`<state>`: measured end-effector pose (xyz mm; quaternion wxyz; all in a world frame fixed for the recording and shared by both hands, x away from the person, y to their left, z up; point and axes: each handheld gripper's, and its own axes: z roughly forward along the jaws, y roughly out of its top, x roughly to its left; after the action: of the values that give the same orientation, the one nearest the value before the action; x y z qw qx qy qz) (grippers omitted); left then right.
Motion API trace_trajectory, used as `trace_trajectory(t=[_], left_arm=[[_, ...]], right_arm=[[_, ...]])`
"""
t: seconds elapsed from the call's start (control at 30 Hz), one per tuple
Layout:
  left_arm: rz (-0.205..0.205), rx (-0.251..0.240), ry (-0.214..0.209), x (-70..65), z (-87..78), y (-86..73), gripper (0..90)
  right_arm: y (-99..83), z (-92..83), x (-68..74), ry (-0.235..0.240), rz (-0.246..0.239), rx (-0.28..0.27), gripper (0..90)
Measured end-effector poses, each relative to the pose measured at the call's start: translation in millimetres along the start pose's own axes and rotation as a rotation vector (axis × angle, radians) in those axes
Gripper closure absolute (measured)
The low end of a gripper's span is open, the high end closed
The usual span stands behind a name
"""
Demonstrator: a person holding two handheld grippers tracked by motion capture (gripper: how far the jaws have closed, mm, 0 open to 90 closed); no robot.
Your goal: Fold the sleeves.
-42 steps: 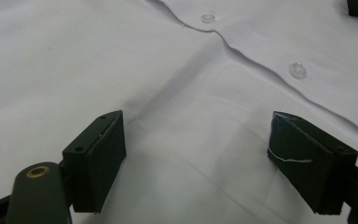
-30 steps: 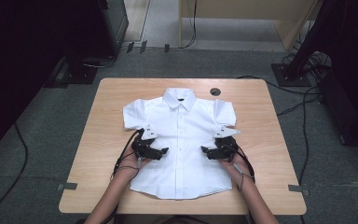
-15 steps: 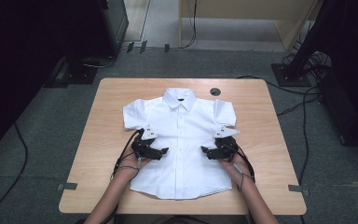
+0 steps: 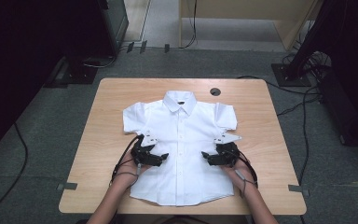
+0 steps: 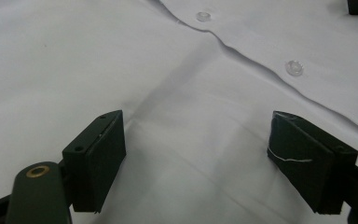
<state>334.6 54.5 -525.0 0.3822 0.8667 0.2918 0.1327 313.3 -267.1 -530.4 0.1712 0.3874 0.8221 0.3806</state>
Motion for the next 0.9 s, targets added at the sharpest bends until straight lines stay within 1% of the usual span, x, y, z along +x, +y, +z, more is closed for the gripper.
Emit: trace_trajectory(t=[0.1, 0.17, 0.2, 0.23, 0.27, 0.3, 0.33, 0.4, 0.43, 0.47, 0.5, 0.57, 0.6, 0.63, 0.67, 0.73, 0.8, 0.83, 0.87, 0.9], left_arm=[[-0.001, 0.001, 0.001, -0.3, -0.1, 0.0, 19.1], [-0.004, 0.019, 0.000, -0.9, -0.3, 2.9, 19.1], [0.004, 0.019, -0.005, -1.3, -0.6, 4.8, 19.1], [0.021, 0.017, 0.001, -1.4, -1.2, 6.8, 19.1], [0.031, 0.012, 0.010, -0.5, -1.5, 9.1, 19.1], [0.031, 0.012, 0.010, -0.5, -1.5, 9.1, 19.1], [0.019, -0.005, 0.014, 4.0, -0.9, 13.4, 19.1], [0.014, -0.011, 0.036, 10.8, -0.4, 16.5, 19.1], [0.003, -0.013, 0.035, 14.5, 0.4, 17.5, 19.1], [-0.007, -0.017, 0.029, 17.9, 1.3, 17.7, 19.1], [-0.013, -0.022, 0.033, 20.8, 2.1, 17.6, 19.1], [-0.023, -0.018, 0.035, 25.3, 3.8, 16.6, 19.1], [-0.025, -0.016, 0.034, 27.0, 4.8, 15.7, 19.1], [-0.022, -0.011, 0.041, 28.5, 5.4, 14.7, 19.2], [-0.021, -0.008, 0.048, 29.5, 5.8, 14.0, 19.1], [-0.021, -0.005, 0.046, 31.2, 7.0, 12.8, 19.2], [-0.024, 0.001, 0.044, 31.4, 8.1, 12.2, 19.1], [-0.010, 0.003, 0.050, 31.1, 9.7, 10.9, 19.1], [-0.010, 0.003, 0.050, 31.1, 9.7, 10.9, 19.1], [-0.021, -0.001, 0.042, 31.5, 10.2, 10.3, 19.2]], right_arm=[[-0.3, -0.3, 0.4, 0.001, 0.002, 0.000, 21.8], [1.2, 0.5, -0.2, 0.008, -0.002, 0.009, 20.5], [4.1, 0.7, -1.3, 0.014, -0.010, 0.028, 20.6], [7.2, 0.3, -1.8, 0.009, -0.008, 0.042, 20.7], [10.1, 0.2, -1.9, 0.005, -0.005, 0.035, 20.6], [10.1, 0.2, -1.9, 0.005, -0.005, 0.035, 20.6], [16.1, 2.2, -2.7, -0.015, -0.011, 0.022, 20.6], [19.8, 5.6, -4.5, -0.032, -0.001, 0.016, 20.3], [21.2, 7.7, -5.8, -0.037, 0.000, 0.008, 20.3], [22.2, 10.0, -6.8, -0.036, 0.006, 0.003, 20.4], [23.2, 13.2, -7.7, -0.029, 0.015, 0.000, 20.6], [24.7, 19.0, -7.9, -0.030, 0.029, -0.003, 22.3], [25.5, 21.9, -7.3, -0.033, 0.043, -0.008, 22.3], [26.5, 24.2, -6.6, -0.036, 0.044, -0.013, 22.2], [27.2, 26.7, -5.3, -0.041, 0.040, -0.019, 22.2], [28.2, 30.8, -2.8, -0.051, 0.025, -0.002, 22.4], [28.4, 30.6, -1.5, -0.065, 0.010, -0.009, 21.9], [28.3, 30.6, -1.7, -0.063, 0.014, -0.006, 21.2], [28.3, 30.6, -1.7, -0.063, 0.014, -0.006, 21.2], [28.5, 31.5, -4.5, -0.044, 0.037, 0.003, 19.9]])
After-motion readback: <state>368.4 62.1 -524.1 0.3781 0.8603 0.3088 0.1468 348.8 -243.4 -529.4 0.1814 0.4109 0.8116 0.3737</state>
